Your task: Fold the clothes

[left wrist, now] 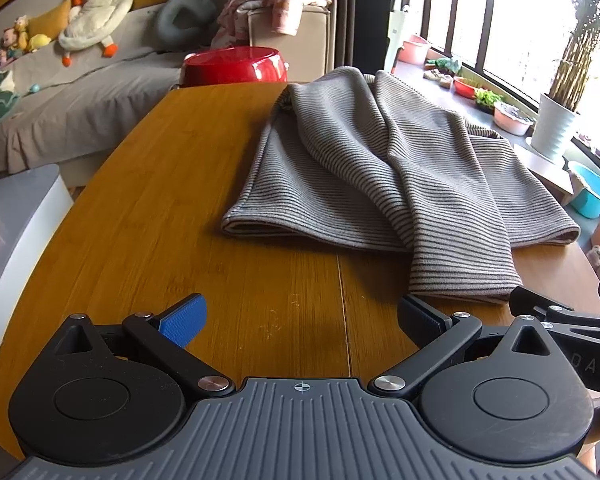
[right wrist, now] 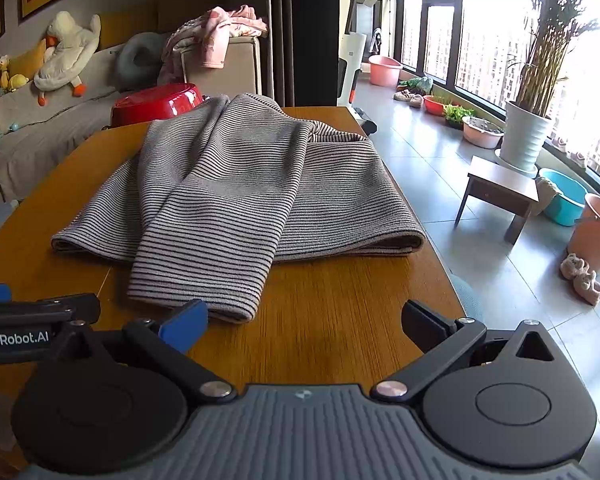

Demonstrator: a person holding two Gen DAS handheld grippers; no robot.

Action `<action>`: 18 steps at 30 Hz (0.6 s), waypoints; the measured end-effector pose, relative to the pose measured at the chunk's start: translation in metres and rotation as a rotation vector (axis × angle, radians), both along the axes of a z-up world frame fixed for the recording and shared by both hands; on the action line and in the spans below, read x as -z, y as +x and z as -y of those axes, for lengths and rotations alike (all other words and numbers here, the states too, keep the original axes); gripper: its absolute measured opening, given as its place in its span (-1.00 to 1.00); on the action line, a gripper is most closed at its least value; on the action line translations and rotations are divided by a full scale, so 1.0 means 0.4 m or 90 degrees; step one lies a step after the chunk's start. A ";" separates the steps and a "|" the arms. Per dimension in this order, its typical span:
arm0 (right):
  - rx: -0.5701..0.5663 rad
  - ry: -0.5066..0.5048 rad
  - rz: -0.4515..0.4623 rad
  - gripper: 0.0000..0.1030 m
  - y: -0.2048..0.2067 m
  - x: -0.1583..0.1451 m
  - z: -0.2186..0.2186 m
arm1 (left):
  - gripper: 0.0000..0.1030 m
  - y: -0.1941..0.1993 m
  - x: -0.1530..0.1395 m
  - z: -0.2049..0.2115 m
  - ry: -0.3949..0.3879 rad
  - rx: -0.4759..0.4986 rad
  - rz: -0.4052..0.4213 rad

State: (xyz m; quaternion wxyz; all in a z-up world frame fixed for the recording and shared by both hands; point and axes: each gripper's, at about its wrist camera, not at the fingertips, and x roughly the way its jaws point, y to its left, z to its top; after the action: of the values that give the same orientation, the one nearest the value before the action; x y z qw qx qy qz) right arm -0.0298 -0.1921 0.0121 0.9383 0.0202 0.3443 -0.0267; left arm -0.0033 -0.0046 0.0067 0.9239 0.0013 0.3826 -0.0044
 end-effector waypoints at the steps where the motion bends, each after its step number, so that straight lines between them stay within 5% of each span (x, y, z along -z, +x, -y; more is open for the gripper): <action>1: 0.000 -0.001 0.000 1.00 0.000 0.000 -0.001 | 1.00 0.000 0.001 0.000 0.000 -0.001 -0.001; 18: -0.003 0.001 -0.004 1.00 -0.001 0.004 0.001 | 1.00 -0.001 0.006 0.000 0.001 -0.003 -0.011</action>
State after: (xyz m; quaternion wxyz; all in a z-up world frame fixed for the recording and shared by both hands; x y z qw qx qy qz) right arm -0.0303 -0.1924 0.0107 0.9371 0.0203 0.3476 -0.0239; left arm -0.0037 -0.0046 0.0043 0.9207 0.0009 0.3903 -0.0019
